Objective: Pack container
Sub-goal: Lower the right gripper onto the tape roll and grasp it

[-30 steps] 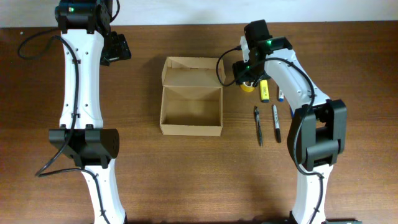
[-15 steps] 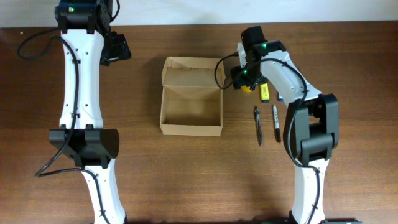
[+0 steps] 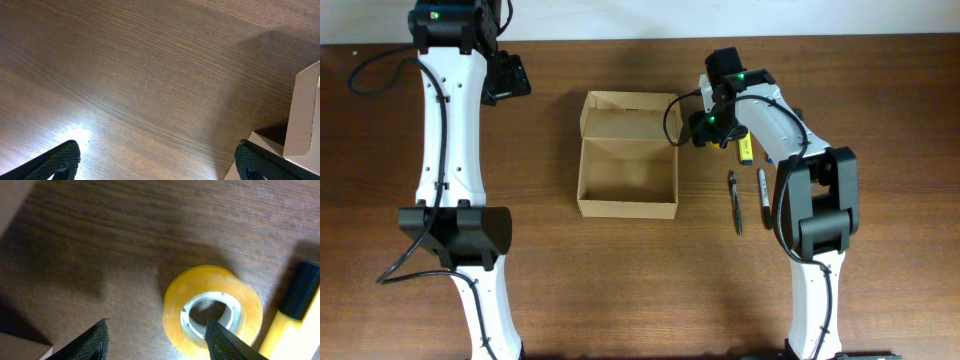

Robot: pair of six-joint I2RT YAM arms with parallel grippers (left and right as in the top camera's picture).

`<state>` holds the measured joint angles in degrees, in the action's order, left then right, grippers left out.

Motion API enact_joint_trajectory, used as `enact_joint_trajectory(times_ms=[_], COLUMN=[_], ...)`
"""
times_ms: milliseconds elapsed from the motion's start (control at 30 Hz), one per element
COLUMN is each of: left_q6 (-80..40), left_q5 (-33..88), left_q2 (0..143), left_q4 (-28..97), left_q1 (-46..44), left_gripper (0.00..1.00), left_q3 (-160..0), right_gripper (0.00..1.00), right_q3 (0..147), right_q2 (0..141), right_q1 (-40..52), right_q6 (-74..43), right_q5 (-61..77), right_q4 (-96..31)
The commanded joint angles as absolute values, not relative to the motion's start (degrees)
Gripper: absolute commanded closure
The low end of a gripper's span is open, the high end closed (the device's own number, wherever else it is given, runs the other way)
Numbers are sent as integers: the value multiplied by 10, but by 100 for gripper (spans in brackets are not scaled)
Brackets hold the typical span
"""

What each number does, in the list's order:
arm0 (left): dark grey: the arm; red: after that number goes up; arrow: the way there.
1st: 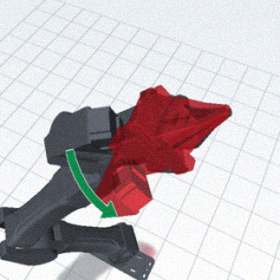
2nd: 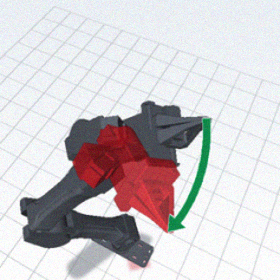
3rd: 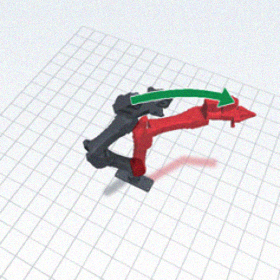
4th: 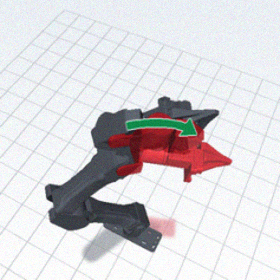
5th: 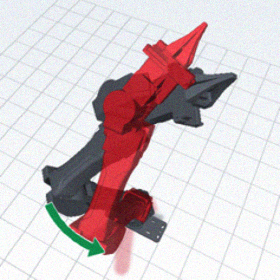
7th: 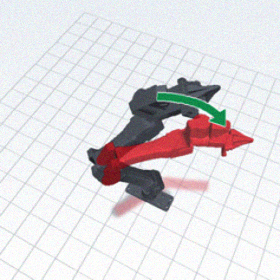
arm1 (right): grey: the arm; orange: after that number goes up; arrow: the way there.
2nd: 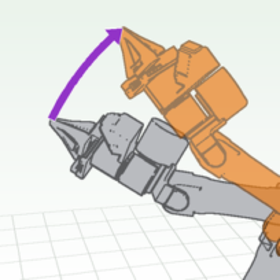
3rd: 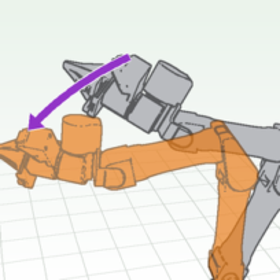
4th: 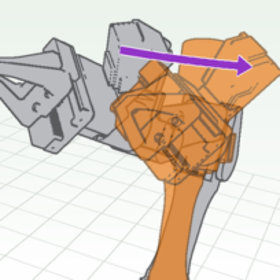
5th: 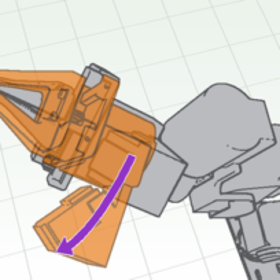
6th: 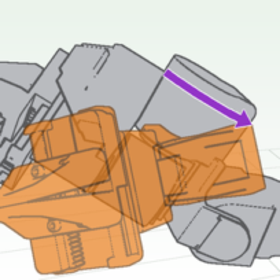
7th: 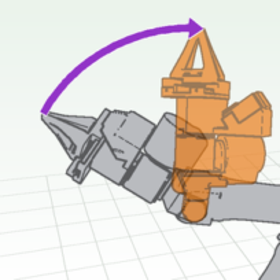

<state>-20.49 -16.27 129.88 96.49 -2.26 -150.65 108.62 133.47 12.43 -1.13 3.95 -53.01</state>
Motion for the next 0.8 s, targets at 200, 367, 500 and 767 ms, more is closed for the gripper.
enact_joint_trajectory(times_ms=[200, 367, 500, 767], left_q6=[-196, -196, -196, -196], left_q5=[-159, -159, -159, -159], left_q2=[1300, 1300, 1300, 1300], left_q4=[967, 967, 967, 967], left_q1=[-20, -20, -20, -20], left_gripper=[0, 0, 0, 0], left_q3=[-1517, -1517, -1517, -1517], right_gripper=[50, 58, 76, 96], right_q3=[1097, 1097, 1097, 1110], right_q2=[1362, 1362, 1362, 1362], right_q1=[120, 108, 96, 85], right_q6=[-8, -9, -27, -37], right_q5=[43, 43, 41, 40], right_q4=[-528, -531, -537, -565])
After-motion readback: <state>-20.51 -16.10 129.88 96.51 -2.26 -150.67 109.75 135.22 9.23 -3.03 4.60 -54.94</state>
